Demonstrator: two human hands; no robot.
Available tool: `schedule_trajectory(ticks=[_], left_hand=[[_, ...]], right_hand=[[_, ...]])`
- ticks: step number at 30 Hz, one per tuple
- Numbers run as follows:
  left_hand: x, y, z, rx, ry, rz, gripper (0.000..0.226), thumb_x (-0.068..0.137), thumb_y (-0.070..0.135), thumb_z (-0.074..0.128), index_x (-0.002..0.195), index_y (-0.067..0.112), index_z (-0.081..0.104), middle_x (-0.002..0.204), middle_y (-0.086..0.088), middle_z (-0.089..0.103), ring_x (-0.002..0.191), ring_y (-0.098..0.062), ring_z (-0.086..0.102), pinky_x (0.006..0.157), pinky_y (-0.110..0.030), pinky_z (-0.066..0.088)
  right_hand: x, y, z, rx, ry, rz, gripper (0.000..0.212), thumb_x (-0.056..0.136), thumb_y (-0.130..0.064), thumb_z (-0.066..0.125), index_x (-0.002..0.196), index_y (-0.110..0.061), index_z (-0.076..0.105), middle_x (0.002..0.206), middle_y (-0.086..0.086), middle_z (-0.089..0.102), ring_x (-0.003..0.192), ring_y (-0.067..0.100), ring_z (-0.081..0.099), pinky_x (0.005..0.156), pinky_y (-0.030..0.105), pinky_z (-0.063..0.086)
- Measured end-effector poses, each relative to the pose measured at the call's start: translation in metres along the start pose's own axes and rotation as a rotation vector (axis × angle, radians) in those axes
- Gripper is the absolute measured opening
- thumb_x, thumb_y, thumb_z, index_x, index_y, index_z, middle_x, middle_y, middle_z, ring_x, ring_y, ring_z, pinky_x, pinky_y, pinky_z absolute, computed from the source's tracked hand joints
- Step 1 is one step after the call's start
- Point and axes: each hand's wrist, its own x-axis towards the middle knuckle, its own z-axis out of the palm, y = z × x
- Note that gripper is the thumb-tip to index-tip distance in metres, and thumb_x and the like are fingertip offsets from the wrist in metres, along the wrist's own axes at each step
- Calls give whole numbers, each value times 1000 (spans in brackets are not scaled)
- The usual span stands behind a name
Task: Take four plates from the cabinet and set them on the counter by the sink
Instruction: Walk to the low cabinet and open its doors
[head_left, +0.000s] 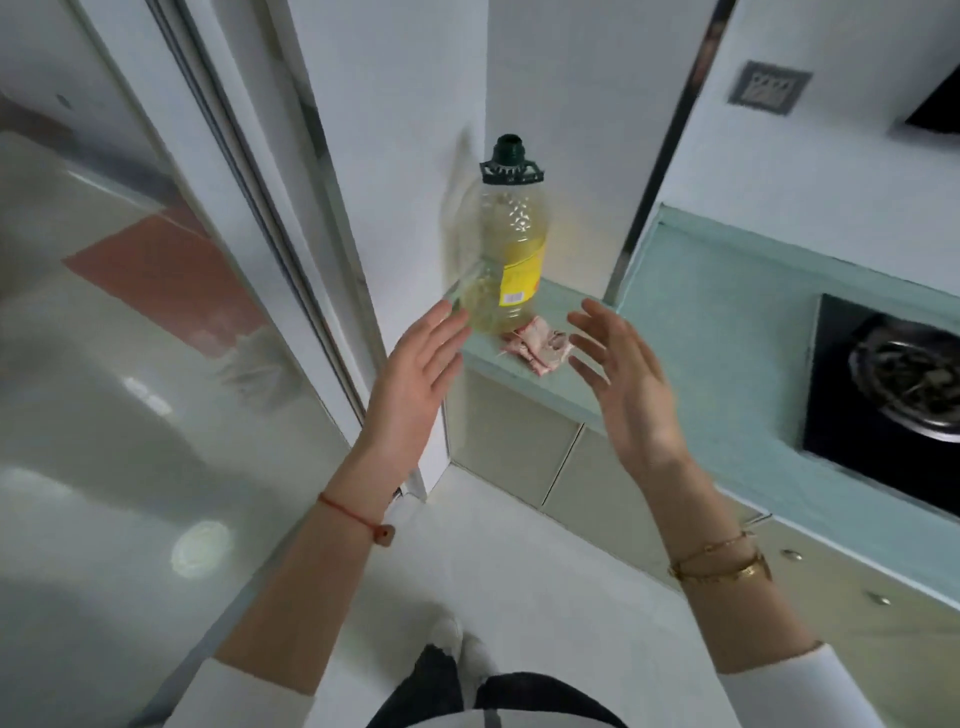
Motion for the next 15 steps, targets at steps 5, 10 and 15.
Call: schedule_trajectory(ticks=[5, 10, 15], left_hand=[[34, -10, 0, 41, -107, -102, 32, 101, 35, 45, 126, 29, 64, 125, 7, 71, 120, -11, 65, 108, -35, 44], [56, -35, -6, 78, -106, -210, 24, 97, 36, 54, 110, 34, 75, 123, 5, 72, 117, -16, 67, 100, -35, 50], [69, -89, -14, 78, -75, -312, 33, 97, 32, 55, 128, 22, 64, 125, -2, 69, 110, -18, 68, 90, -32, 53]], right_hand=[[-5, 6, -10, -33, 172, -28, 32, 105, -24, 36, 125, -14, 60, 123, 7, 64, 112, 20, 57, 105, 40, 42], [-12, 23, -28, -105, 289, -25, 36, 105, -26, 37, 130, -13, 58, 131, 10, 62, 124, 28, 56, 109, 44, 43], [-12, 58, -56, -169, 347, -37, 34, 104, -25, 39, 128, -13, 60, 126, 10, 64, 114, 23, 59, 104, 42, 46]])
